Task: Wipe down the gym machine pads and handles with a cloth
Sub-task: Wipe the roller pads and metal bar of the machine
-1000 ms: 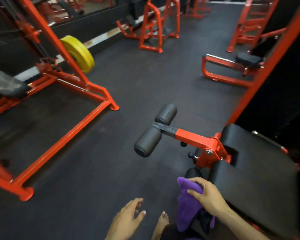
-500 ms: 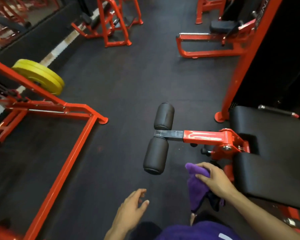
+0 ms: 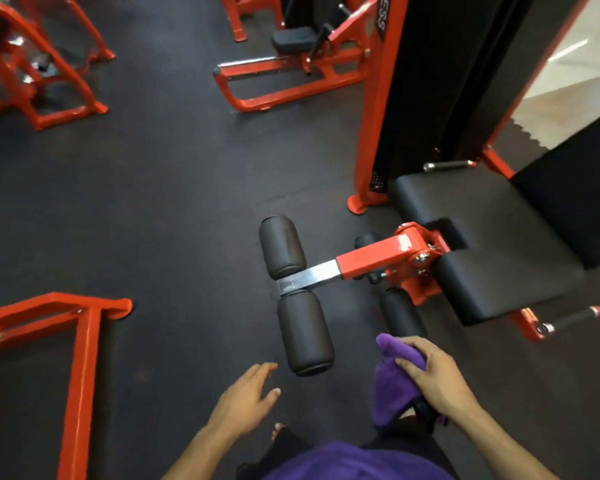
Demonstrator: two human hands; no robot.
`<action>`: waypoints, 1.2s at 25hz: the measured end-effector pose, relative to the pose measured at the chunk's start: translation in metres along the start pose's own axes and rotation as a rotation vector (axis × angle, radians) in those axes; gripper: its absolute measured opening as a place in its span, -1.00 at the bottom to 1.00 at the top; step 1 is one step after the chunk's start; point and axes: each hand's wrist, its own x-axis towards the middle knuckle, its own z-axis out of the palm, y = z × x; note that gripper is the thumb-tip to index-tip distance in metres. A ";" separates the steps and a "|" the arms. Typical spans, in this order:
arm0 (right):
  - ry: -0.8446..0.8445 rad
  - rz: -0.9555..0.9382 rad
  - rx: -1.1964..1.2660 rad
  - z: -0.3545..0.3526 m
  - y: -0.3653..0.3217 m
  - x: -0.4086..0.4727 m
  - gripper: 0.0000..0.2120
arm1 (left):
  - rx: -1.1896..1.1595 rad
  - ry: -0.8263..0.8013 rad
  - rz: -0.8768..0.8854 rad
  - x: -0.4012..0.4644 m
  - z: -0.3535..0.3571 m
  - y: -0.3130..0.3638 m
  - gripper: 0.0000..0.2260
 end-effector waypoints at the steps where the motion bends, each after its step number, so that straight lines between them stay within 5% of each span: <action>1: 0.033 0.033 0.027 0.007 -0.004 -0.010 -0.69 | 0.031 -0.020 0.040 0.009 -0.004 -0.004 -0.51; 11: 0.092 0.070 0.109 0.021 -0.021 -0.008 -0.76 | -0.168 0.018 0.060 0.073 0.025 0.033 -0.37; 16: -0.117 -0.009 0.066 0.002 -0.014 0.044 -0.75 | -0.270 0.066 -0.130 0.091 0.039 0.040 -0.38; 24: -0.447 -0.431 -0.240 -0.045 -0.081 0.233 -0.68 | -0.587 0.285 -0.510 0.134 0.078 0.082 -0.25; 30: -0.481 -0.839 -0.421 0.060 -0.141 0.360 -0.67 | -0.507 0.549 -0.548 0.218 0.051 0.085 -0.21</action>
